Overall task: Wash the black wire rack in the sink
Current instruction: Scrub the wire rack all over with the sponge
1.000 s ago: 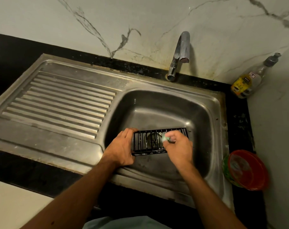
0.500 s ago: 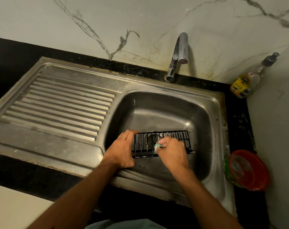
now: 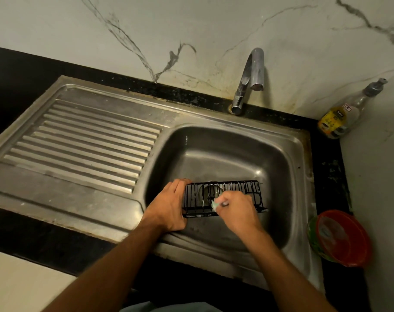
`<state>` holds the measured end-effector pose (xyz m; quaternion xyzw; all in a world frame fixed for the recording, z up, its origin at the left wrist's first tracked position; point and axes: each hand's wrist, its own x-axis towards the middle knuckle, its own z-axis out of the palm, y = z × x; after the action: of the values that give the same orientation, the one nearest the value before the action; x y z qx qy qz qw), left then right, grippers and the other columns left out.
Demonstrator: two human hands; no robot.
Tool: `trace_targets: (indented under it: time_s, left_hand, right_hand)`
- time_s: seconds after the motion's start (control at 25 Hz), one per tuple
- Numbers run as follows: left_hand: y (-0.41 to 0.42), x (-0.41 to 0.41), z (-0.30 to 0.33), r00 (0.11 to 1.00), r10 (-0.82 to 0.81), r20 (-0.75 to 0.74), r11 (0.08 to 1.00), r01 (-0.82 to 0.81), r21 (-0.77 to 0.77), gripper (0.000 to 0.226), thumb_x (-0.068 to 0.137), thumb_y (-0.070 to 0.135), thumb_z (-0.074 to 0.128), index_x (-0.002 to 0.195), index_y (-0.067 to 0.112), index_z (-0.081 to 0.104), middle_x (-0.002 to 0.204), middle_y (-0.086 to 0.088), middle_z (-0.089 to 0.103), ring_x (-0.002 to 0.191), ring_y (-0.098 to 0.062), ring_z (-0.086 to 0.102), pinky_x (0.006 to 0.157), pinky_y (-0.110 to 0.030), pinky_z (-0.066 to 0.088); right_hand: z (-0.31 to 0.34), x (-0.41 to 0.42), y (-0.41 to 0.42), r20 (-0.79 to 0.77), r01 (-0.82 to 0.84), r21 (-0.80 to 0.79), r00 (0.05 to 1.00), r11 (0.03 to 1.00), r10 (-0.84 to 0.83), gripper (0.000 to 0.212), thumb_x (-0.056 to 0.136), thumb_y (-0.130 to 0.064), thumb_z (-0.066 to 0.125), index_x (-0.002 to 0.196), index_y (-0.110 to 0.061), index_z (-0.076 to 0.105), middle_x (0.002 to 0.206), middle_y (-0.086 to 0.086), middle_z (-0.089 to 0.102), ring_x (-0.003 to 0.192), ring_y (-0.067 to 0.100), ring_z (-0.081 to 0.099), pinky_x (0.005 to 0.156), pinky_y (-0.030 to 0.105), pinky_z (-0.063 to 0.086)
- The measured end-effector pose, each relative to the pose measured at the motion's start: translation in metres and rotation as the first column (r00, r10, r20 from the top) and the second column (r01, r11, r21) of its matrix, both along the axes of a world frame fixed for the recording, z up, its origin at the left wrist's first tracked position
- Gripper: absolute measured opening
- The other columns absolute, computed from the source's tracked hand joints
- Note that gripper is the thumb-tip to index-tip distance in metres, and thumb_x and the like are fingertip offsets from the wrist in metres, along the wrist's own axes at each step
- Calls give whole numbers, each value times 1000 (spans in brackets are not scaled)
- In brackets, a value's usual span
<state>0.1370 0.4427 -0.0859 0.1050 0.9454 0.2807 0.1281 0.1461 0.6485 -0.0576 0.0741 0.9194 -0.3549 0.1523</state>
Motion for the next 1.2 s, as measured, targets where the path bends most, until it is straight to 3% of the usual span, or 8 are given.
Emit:
trace_targets:
  time_s: [0.2,0.36,0.52,0.72,0.84,0.96,1.08,1.2]
  left_hand:
    - [1,1,0,1000,1,-4,1000,-1,-12,95,68,30,80,150,20,34,141,6,46,129,-13,43,111,-14,25]
    - [0,1,0,1000,0,6,1000,0,-4,95,67,31,81,149,19,35,140,6,47,129,-13,44,114,-17,28]
    - [1,-1,1,1000,-9,16,1000,9,4,99,66,30,84,151,20,33,141,8,44,130,-11,41,117,-21,29]
    - [1,1,4,1000,-7,23,1000,7,9,100,65,28,85,150,19,33,141,6,44,130,-12,41,119,-28,33]
    - [0,0,2,1000,13,21,1000,-13,6,98,66,27,85,150,19,34,141,6,45,129,-12,42,117,-27,35]
    - [1,-1,0,1000,0,3,1000,0,6,97,66,27,84,149,19,35,141,5,46,129,-13,42,115,-21,31]
    - [1,0,0,1000,4,14,1000,-4,15,100,65,25,85,151,20,34,143,6,44,131,-12,41,115,-20,28]
    - [1,-1,0,1000,4,16,1000,-4,3,100,66,25,85,152,19,33,144,6,43,132,-12,39,114,-18,25]
  right_hand:
    - [-1,-26,26,-198,252,-58,945,966,-259,11,86,-19,75,94,-26,76,99,-5,76,92,10,70,89,25,54]
    - [-5,-12,26,-90,202,-9,975,979,-202,12,86,-18,75,86,-30,74,97,-9,74,85,4,66,79,17,48]
    - [-3,-9,40,35,180,-38,983,983,-179,15,83,-19,80,79,-32,72,84,-12,74,74,4,69,82,29,59]
    - [-4,-19,21,-215,186,-2,959,982,-182,19,87,-11,72,99,-24,78,103,-6,76,85,11,70,85,30,58]
    - [-9,-8,23,-149,100,38,984,994,-94,19,88,-9,70,96,-25,77,103,-9,75,85,5,68,89,19,52]
    - [-11,-3,37,-53,111,56,993,992,-108,14,84,-17,74,90,-30,76,97,-12,75,84,2,68,87,25,56]
    - [-9,-16,32,-153,174,56,974,983,-164,14,83,-20,72,91,-31,75,95,-9,74,88,7,69,85,26,56]
    - [-1,-32,23,-160,226,44,963,973,-216,12,87,-23,69,97,-26,74,95,-5,74,83,10,65,78,18,48]
